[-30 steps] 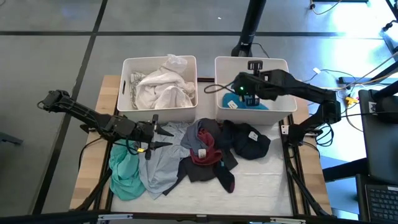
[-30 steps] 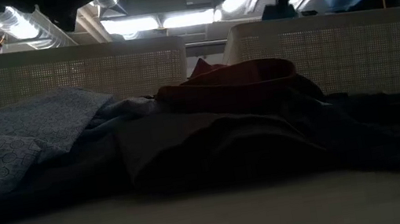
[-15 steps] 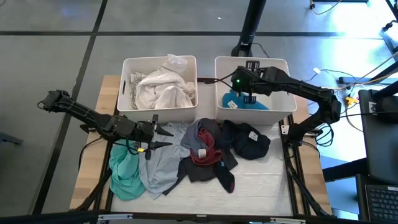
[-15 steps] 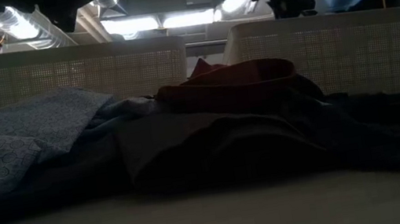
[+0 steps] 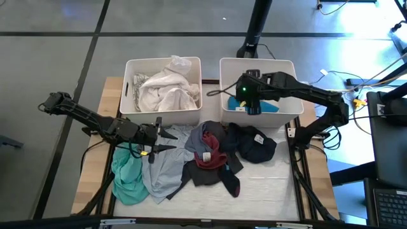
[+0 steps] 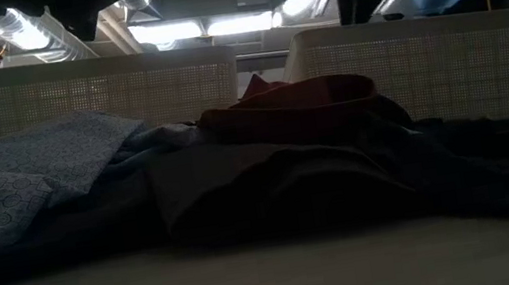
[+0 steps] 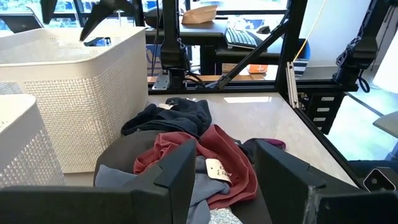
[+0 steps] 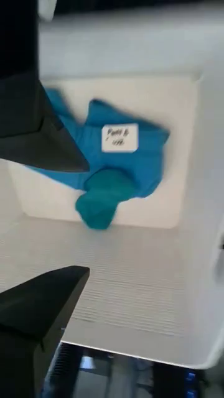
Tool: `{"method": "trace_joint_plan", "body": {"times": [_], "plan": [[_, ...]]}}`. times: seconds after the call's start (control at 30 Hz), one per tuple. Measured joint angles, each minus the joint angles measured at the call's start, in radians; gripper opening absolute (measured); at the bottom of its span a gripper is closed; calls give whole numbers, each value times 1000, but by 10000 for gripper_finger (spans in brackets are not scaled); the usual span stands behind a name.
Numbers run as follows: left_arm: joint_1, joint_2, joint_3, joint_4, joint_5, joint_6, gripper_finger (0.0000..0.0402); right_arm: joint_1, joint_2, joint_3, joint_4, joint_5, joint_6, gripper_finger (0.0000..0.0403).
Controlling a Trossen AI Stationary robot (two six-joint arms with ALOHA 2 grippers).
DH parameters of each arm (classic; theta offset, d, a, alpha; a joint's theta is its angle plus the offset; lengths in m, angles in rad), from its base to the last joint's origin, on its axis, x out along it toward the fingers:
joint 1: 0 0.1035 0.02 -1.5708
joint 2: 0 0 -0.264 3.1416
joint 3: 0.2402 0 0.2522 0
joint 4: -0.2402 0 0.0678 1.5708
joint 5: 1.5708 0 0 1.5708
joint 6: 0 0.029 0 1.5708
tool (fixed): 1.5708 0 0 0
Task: Sort clothes
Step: Put the dark gray shirt into the right white bin
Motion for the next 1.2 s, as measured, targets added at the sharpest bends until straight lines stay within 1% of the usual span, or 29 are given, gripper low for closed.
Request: {"method": "trace_joint_plan", "body": {"times": [0.27,0.33,0.5,0.57,0.73,0.83,1.03,1.2], "plan": [[0,0,0,0,0,0,153,243,-2,87,-44,-19,100,256],[0,0,0,0,0,0,153,308,-2,89,-45,-27,140,256],[0,0,0,0,0,-20,153,459,-2,73,-42,-86,234,255],[0,0,0,0,0,-28,153,517,-1,50,-43,-83,269,255],[0,0,0,0,0,-27,153,630,-1,-41,-38,-78,354,255],[0,0,0,3,0,-27,153,671,-1,-122,-13,-88,406,255],[0,0,0,21,0,-27,153,720,0,-299,34,-92,505,255],[0,0,0,22,0,-27,153,729,0,-453,139,-139,532,255]]}}
